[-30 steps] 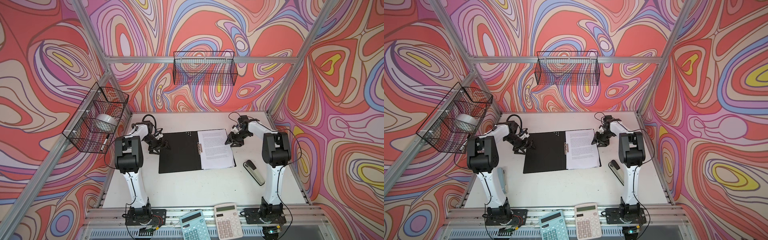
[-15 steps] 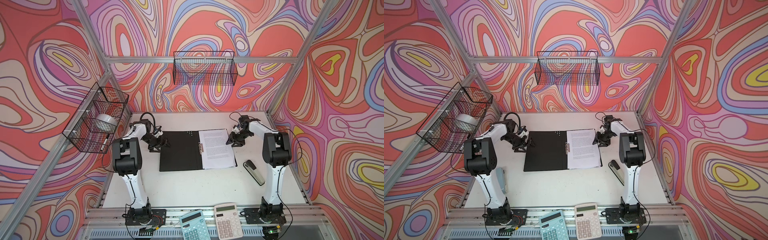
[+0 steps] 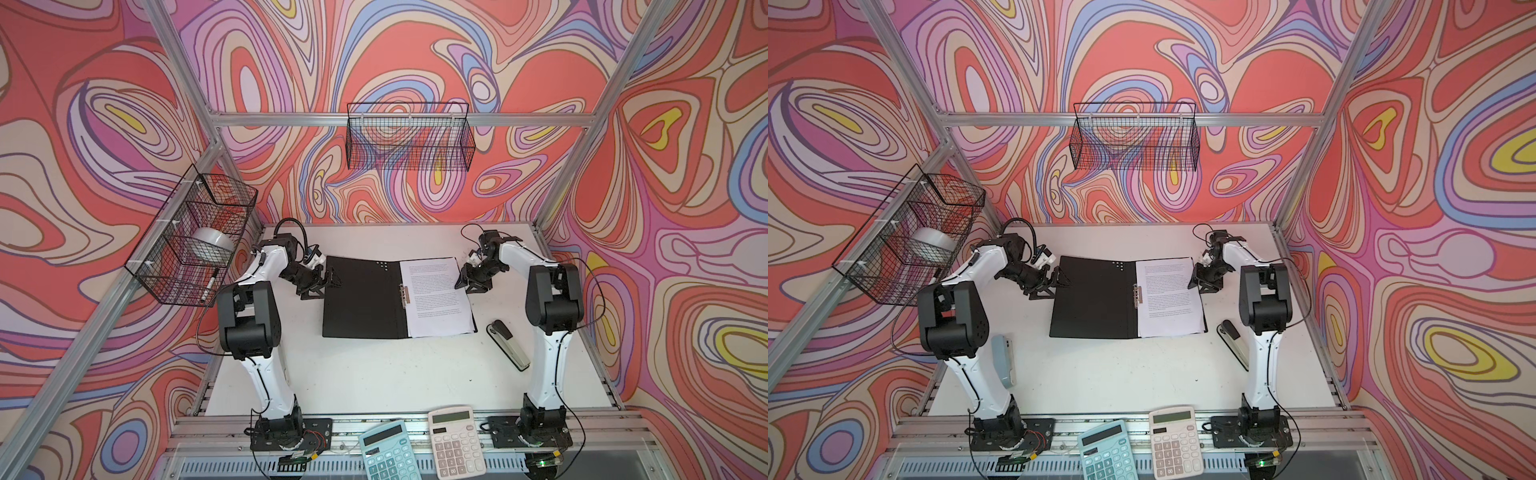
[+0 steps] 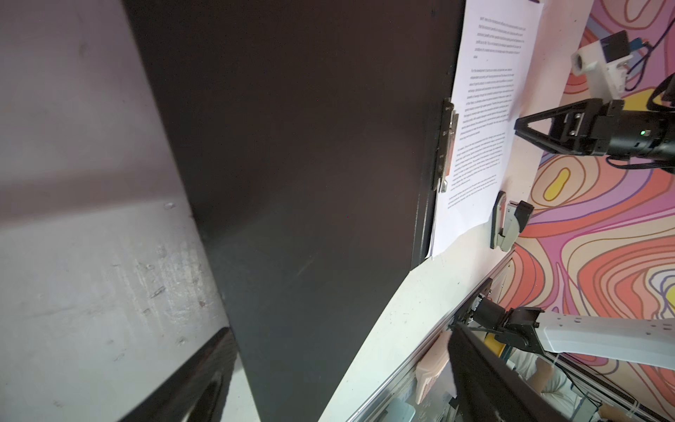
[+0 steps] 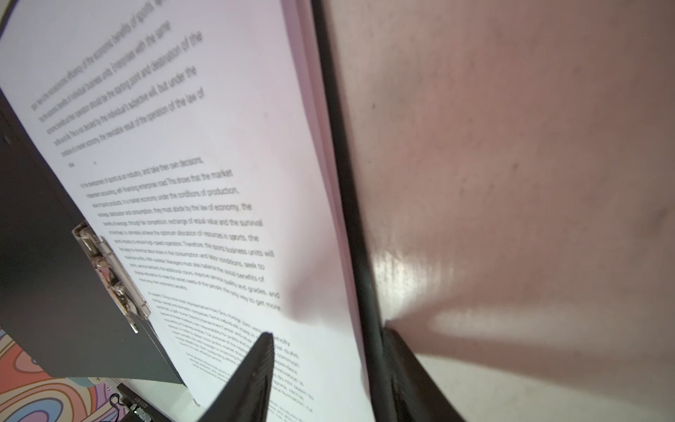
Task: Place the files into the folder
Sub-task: 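Lift the black cover with the left gripper and swing it over the sheets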
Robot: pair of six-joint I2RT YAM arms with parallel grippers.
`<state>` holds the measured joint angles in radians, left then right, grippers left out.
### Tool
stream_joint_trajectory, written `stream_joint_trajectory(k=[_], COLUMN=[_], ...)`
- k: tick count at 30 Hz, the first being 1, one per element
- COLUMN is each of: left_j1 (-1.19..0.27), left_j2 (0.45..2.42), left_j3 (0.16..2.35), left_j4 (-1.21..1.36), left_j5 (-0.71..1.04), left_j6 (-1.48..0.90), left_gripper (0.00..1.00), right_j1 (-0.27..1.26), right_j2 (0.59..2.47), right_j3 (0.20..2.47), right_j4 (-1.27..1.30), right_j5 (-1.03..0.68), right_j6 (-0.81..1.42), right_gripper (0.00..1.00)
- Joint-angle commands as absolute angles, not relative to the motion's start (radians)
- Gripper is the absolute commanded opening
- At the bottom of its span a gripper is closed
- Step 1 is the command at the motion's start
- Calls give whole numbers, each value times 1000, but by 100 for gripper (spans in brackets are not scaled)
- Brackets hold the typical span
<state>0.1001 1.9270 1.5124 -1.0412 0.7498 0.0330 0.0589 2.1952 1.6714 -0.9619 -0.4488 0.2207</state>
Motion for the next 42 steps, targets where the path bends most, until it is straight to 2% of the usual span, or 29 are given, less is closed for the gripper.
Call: stream_joint_trajectory(k=[1,28,42], left_j1=[60,56,-84], left_j2=[1908,1830,1860], left_j3=[1531,1610,1740], left_j4=[-1071,-1107,-1114], left_j5=[985,1084,1087], left_j6=[36,19,5], left_gripper=[90,91,97], right_j1=[95,96,147], right_j2=[2272,2275,2273], right_j3=[1646,1626,1607], right_j4=[-977,-929,-880], right_j5=[-529,-587,-655], right_j6=[215,249,307], right_gripper=[51,50,49])
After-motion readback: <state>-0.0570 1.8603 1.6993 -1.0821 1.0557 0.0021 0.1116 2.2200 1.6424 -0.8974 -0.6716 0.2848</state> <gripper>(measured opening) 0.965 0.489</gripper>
